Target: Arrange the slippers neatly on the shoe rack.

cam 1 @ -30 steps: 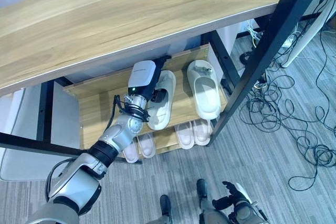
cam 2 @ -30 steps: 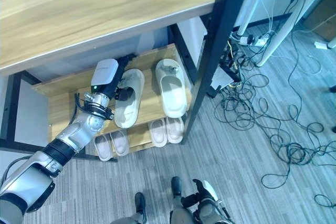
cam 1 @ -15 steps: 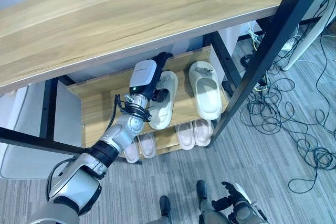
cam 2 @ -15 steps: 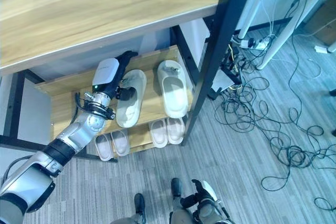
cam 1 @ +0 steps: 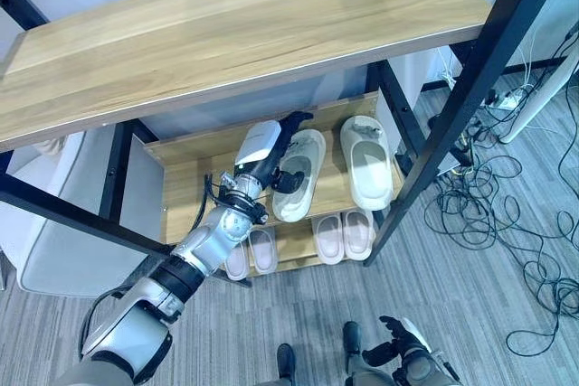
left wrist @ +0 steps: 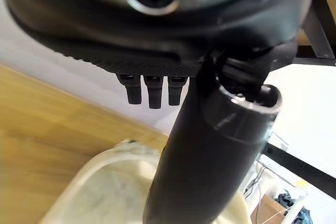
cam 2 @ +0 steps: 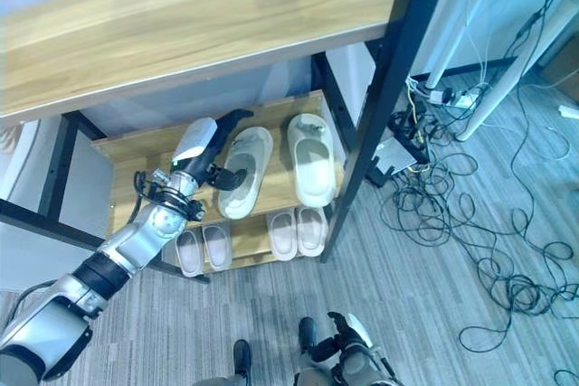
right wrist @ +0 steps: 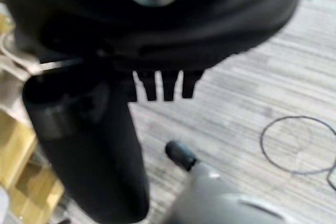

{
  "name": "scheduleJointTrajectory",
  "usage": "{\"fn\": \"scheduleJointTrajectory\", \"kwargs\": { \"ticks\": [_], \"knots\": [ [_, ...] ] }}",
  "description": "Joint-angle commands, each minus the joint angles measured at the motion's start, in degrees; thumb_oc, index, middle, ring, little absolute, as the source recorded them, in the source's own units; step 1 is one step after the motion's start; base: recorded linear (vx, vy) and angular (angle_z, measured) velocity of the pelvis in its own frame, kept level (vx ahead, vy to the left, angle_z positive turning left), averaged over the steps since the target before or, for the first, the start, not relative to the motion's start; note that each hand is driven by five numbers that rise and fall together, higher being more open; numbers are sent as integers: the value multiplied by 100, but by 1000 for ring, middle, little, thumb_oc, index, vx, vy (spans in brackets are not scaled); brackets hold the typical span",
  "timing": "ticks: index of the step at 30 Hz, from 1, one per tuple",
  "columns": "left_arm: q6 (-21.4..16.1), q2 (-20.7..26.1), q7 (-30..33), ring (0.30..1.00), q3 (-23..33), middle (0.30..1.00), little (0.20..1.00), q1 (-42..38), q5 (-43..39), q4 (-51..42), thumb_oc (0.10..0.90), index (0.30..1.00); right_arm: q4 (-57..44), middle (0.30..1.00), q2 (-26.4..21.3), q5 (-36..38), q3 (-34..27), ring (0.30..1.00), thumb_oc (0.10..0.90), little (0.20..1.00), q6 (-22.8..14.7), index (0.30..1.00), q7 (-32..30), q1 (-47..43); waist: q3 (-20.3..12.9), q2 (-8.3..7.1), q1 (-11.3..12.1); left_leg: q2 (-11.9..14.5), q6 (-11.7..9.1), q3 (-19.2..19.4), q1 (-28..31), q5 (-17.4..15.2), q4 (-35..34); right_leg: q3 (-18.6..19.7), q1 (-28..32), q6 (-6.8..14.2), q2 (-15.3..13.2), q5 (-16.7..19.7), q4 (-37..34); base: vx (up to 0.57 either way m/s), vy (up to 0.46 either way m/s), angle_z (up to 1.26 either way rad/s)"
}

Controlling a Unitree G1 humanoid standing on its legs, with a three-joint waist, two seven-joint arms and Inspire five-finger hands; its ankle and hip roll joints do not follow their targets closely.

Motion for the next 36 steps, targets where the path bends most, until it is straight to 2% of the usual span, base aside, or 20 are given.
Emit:
{"fn": "scheduleJointTrajectory", "kwargs": {
  "ticks": [1,5,6,7,8,9,11,15,22,36],
  "knots": [
    [-456,-13,207,900,607,900,900,-277,-236,-175,800,900,-99,900,252,10,30,900,800,900,-23,900,25,259,-361,-140,141,-200,-32,-68,-245,-190,11,-95,63,669,-311,-746,34,-22,-5,11],
    [-506,-175,258,900,975,900,900,234,-630,-292,800,900,-102,900,281,14,-20,900,800,900,2,900,33,287,-380,-155,195,-208,-31,-90,-212,-176,11,-133,99,650,-315,-753,34,-18,-5,3],
    [-597,-369,188,900,1253,900,900,675,-1173,-377,800,900,-92,900,286,9,-69,900,800,900,45,900,33,281,-387,-160,243,-207,-33,-90,-201,-154,11,-174,129,645,-324,-758,34,-38,-11,7],
    [-593,-366,181,900,1261,900,900,689,-1180,-389,800,900,-94,900,282,9,-63,900,800,900,46,900,33,287,-391,-156,237,-206,-33,-92,-198,-155,11,-176,132,646,-323,-759,34,-56,-14,7],
    [-760,-599,61,900,1464,900,900,1087,-1976,-421,800,900,-80,900,291,22,-120,900,800,900,82,900,32,274,-395,-166,270,-213,-33,-107,-183,-140,11,-198,155,635,-328,-748,34,0,0,0],
    [-759,-597,54,900,1469,900,900,1096,-1985,-428,800,900,-81,900,288,23,-115,900,800,900,82,900,32,279,-398,-162,266,-212,-33,-108,-180,-142,11,-199,158,635,-327,-749,34,-47,-15,4],
    [-870,-810,-236,900,1642,900,900,1662,-2896,-518,800,900,-83,900,256,69,-216,900,800,900,111,900,67,213,-439,-188,323,-205,-27,-115,-135,-132,11,-235,234,620,-333,-746,34,-23,-14,7],
    [-860,-903,-384,900,1671,900,900,1891,-3263,-482,800,900,-72,900,247,79,-252,900,800,900,118,900,95,231,-506,-210,342,-202,-28,-113,-81,-135,11,-272,307,611,-340,-755,34,8,-12,15],
    [-780,-1004,-612,900,1497,900,900,2050,-3521,-397,800,900,-10,900,273,37,-239,900,800,900,177,900,118,269,-619,-226,362,-196,-29,-123,10,-147,11,-333,408,605,-336,-791,34,3,-2,1],
    [-686,-1207,-643,900,1002,900,900,1766,-3341,-268,800,900,25,900,331,39,-190,900,800,900,179,900,23,326,-629,-189,291,-182,-27,-144,15,-149,11,-362,446,615,-332,-820,34,2,-1,1]
  ]
}}
